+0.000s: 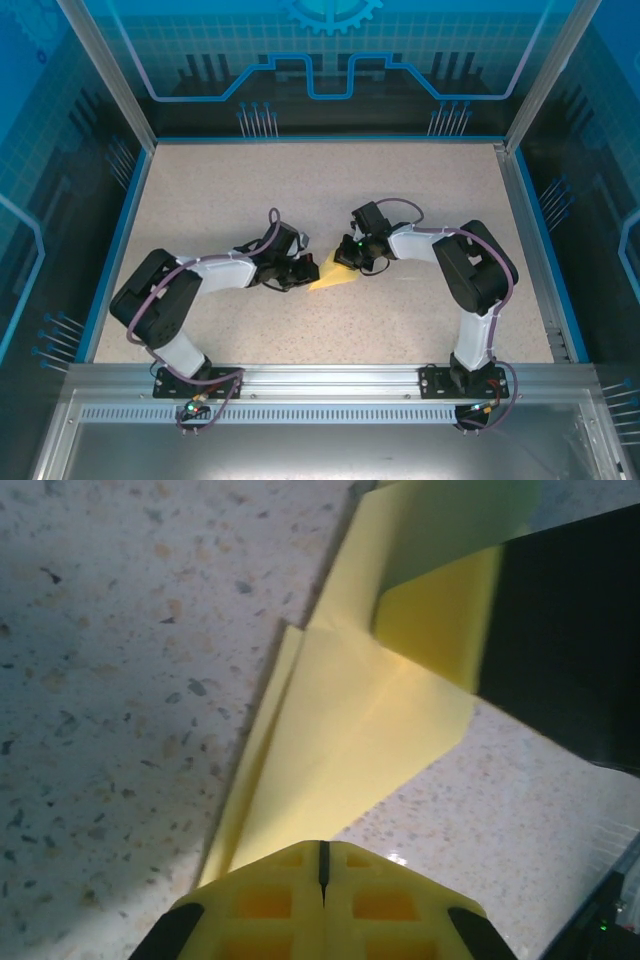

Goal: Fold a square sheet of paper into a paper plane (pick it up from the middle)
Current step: Fourth fold the wing at the center of the table.

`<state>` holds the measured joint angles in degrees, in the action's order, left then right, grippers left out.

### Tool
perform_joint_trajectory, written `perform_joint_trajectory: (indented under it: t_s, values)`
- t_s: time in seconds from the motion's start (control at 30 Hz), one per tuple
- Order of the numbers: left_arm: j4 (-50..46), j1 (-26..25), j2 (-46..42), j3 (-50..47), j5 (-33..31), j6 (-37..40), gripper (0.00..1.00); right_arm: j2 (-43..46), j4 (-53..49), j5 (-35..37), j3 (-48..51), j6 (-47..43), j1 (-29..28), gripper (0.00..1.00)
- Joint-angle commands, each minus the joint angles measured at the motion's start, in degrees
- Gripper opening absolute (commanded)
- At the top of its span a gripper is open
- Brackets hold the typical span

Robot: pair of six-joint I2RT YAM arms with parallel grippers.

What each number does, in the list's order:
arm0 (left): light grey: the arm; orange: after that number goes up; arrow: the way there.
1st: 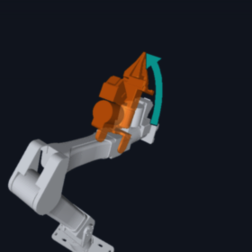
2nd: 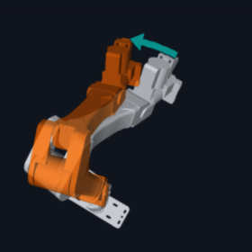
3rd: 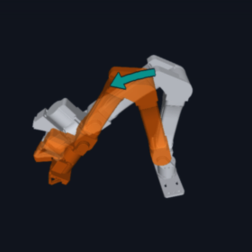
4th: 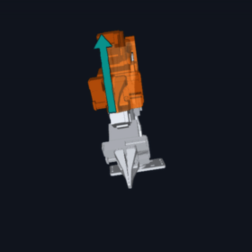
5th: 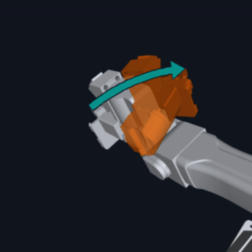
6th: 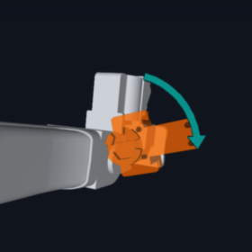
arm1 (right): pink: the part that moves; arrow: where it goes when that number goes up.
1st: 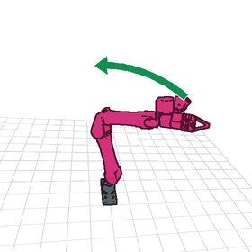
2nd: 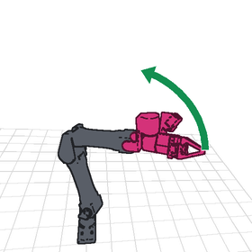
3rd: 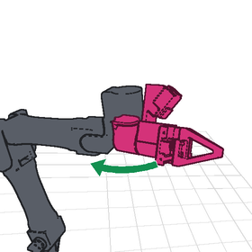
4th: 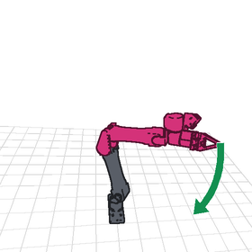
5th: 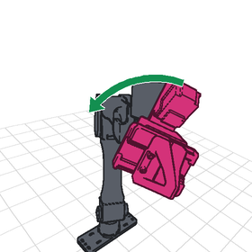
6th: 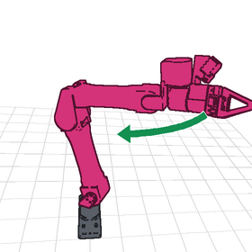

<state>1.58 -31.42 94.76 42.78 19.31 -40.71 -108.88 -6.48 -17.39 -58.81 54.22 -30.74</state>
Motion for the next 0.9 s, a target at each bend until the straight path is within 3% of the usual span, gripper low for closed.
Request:
perform_joint_trajectory:
  t_s: [0.0,0.47,0.87]
  values:
    - [0.2,-0.3,2.5,1.2,-0.9,-1.4,0.0,-3.3,-6.9,6.2,1.2,-0.5,0.2,0.0]
    - [-1.9,-0.3,4.3,-1.3,-2.7,-1.0,0.0,8.5,-2.0,1.7,1.3,-9.9,-2.4,0.0]
    - [-2.9,-0.2,4.7,-1.0,-3.0,-1.8,0.0,2.0,0.6,-1.6,0.7,-6.7,-6.9,0.0]
